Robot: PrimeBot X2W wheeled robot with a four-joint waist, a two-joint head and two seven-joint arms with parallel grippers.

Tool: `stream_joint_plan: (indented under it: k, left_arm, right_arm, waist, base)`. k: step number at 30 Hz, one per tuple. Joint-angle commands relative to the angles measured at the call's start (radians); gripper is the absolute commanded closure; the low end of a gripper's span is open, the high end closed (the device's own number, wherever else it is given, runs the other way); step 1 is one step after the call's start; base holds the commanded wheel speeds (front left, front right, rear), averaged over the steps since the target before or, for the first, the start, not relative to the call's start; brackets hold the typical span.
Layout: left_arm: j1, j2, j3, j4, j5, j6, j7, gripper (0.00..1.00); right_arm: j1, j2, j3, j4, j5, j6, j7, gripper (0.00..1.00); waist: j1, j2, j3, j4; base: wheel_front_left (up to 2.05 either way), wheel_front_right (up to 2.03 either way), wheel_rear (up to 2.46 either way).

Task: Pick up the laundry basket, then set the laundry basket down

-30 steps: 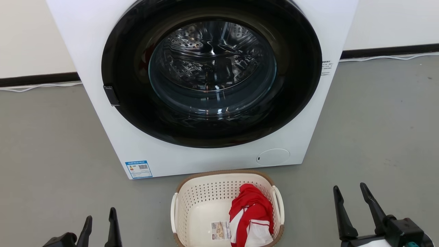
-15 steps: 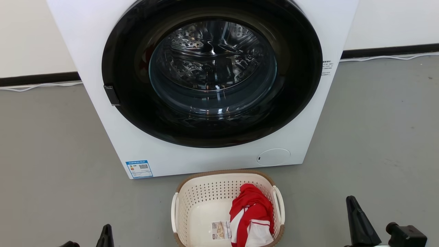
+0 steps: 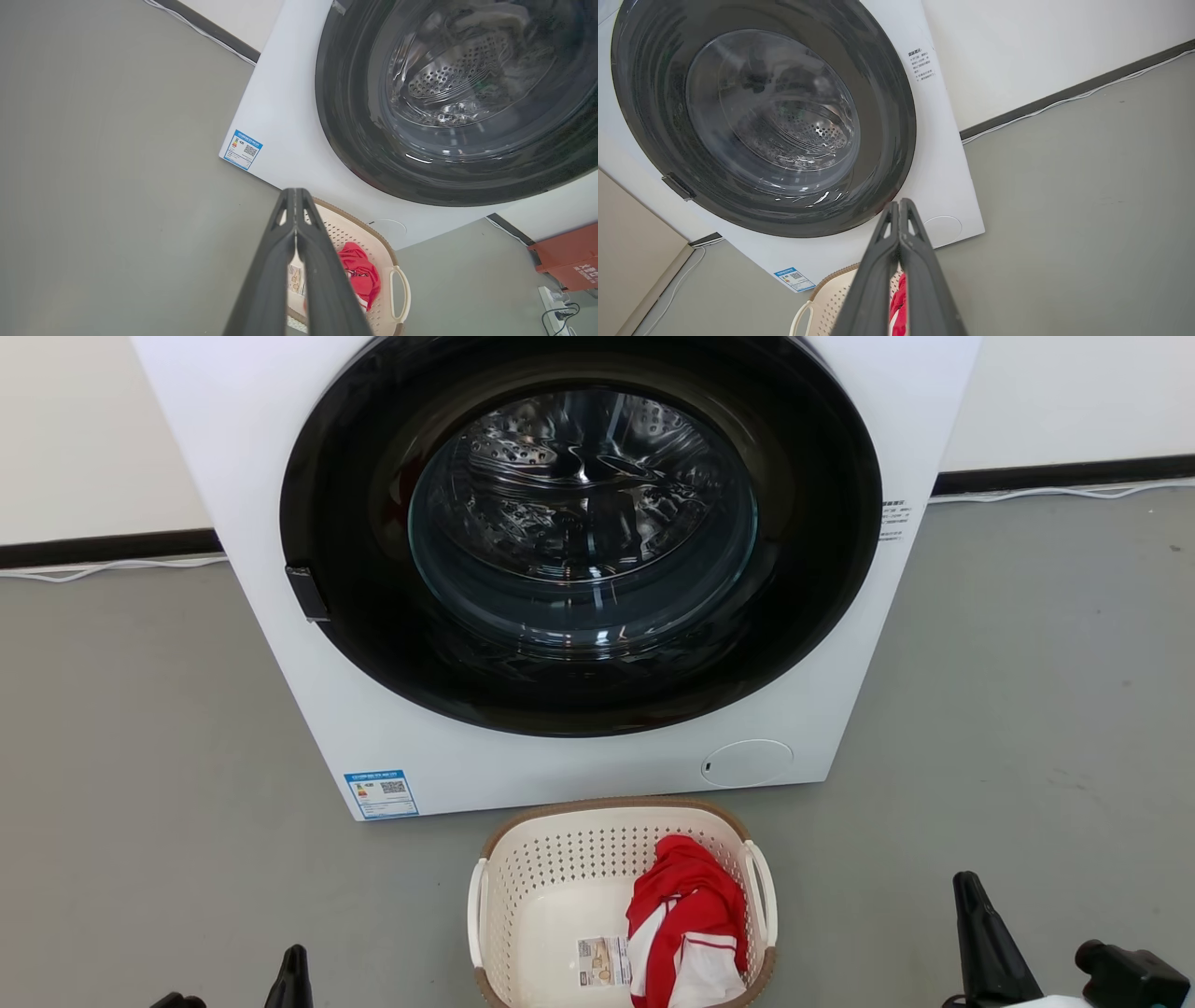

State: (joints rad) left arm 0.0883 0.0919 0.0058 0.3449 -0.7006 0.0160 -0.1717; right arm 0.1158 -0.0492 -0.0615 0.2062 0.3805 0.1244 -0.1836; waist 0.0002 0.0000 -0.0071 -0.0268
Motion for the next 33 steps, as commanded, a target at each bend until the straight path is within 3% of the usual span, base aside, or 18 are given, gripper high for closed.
stream_joint_plan:
  k: [1,33]
  left_arm:
    - [-0.052,0.006,0.016,-0.031,-0.032,-0.011,0.006,1.00]
    - [-0.098,-0.009,0.046,-0.053,-0.311,-0.054,0.095,1.00]
  right_arm:
    - [-0.056,-0.008,-0.001,-0.020,0.039,0.003,0.009,1.00]
    - [-0.109,-0.010,-0.012,-0.002,0.422,0.004,0.097,1.00]
  waist:
    - [-0.0001,0.0000,0.000,0.001]
    - [-0.0001,0.0000,0.003,0.009]
  base:
    - [0.00,0.00,0.00]
    - [0.00,0.00,0.00]
